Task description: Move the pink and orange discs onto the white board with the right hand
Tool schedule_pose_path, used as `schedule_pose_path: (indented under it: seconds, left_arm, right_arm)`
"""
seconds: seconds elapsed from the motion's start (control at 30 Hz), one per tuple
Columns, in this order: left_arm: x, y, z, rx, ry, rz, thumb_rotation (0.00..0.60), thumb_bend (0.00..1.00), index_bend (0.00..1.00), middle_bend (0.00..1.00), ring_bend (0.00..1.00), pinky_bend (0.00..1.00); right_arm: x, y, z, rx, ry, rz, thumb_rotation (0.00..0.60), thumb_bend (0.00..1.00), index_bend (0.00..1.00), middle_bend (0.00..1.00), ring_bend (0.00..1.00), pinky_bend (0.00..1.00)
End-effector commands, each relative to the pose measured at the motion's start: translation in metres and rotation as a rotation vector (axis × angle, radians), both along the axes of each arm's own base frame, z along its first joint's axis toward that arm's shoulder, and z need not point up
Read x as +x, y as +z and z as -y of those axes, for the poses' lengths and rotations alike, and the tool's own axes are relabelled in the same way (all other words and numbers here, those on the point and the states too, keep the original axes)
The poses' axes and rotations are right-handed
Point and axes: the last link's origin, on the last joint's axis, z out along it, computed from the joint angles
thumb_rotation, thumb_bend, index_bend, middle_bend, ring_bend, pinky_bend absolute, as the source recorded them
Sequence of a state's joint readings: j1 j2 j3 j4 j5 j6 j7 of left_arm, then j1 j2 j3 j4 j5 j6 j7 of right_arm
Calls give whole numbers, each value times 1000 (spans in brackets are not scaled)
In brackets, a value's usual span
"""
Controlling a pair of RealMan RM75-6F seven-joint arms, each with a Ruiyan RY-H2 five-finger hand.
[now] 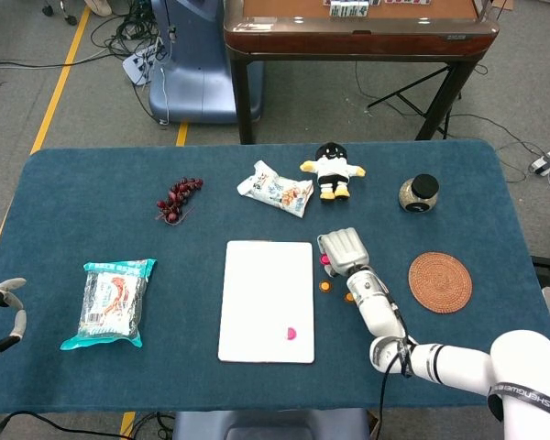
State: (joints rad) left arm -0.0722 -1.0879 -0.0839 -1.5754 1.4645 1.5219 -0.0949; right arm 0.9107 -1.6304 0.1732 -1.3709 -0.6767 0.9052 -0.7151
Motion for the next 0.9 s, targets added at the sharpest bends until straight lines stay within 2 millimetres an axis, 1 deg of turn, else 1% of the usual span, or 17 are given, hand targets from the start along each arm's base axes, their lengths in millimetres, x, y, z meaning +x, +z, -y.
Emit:
schedule_pose_path:
  seconds: [0.03, 0.27, 0.5, 0.67, 0.9]
  left_arm:
    - [0, 0, 0, 0, 2, 1, 600, 488, 326, 523, 442, 593]
    - [-2, 2, -1, 7, 8, 1, 600, 488, 326, 522, 442, 593]
    - [-4, 5, -1, 18, 14, 1, 600, 488, 327, 522, 442, 593]
    - [-6, 5, -2, 18, 23, 0, 600, 488, 332, 522, 442, 593]
    - [-8, 5, -3, 20, 33, -2, 600, 488, 349, 522, 442, 593]
  right_arm:
    - [13, 8, -11, 2, 61, 10, 600, 277, 493, 1000, 1000, 1000]
    - [43, 8, -42, 59, 188, 40, 600, 277, 493, 1000, 1000, 1000]
    - [65, 1, -73, 141, 284, 72, 600, 275, 493, 1000, 1000, 1000]
    - [75, -8, -86, 180, 329, 71, 600, 273, 493, 1000, 1000, 1000]
    - [85, -23, -95, 221, 354, 78, 600, 269, 493, 1000, 1000, 1000]
